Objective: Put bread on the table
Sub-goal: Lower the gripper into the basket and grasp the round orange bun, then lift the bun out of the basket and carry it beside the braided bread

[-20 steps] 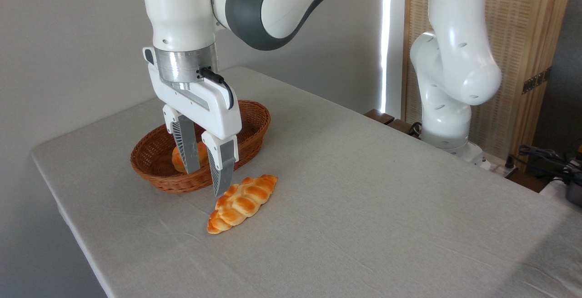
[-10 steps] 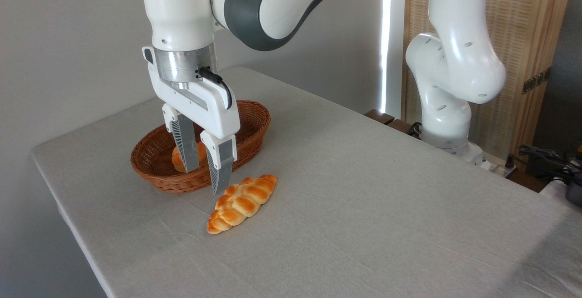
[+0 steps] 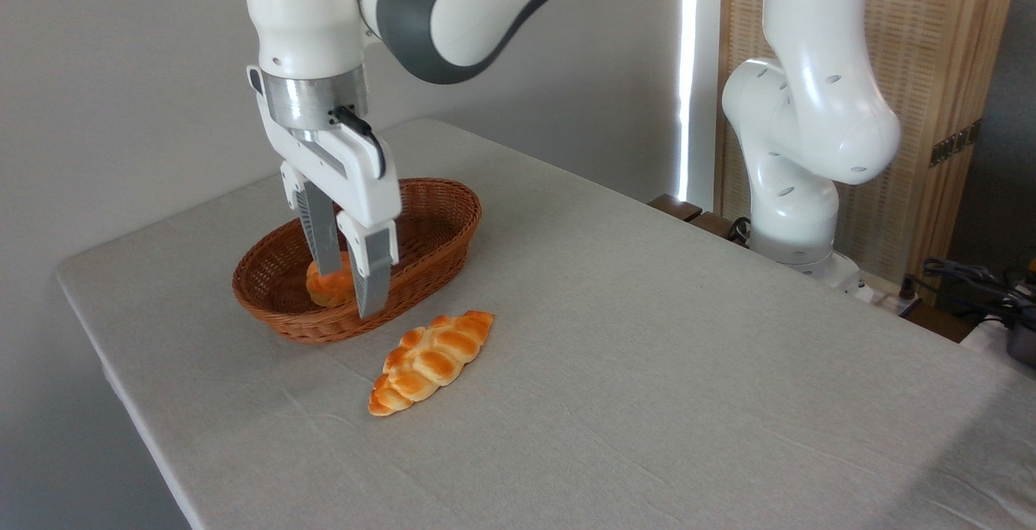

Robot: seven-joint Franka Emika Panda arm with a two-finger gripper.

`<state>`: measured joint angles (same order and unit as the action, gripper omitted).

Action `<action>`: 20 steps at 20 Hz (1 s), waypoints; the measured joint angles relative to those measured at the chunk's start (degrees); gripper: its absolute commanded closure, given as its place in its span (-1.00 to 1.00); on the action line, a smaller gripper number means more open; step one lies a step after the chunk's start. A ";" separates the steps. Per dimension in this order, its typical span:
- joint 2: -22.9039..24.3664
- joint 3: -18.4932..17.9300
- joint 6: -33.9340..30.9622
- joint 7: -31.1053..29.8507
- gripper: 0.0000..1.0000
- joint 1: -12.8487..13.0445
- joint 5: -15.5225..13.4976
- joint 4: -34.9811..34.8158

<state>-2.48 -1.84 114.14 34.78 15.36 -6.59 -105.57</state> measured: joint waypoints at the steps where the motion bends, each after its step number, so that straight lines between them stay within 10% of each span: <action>1: -0.05 1.16 0.00 0.00 -1.00 0.02 -0.78 -0.03; 16: -8.85 12.67 9.32 -0.21 -0.95 0.16 -2.45 -0.35; 19: -9.65 12.70 9.69 -0.20 0.34 0.10 -2.43 -0.35; 20: -9.68 12.70 9.69 -0.20 0.41 0.09 -2.43 -0.34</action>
<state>-12.15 10.86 123.84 34.58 15.45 -9.02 -105.91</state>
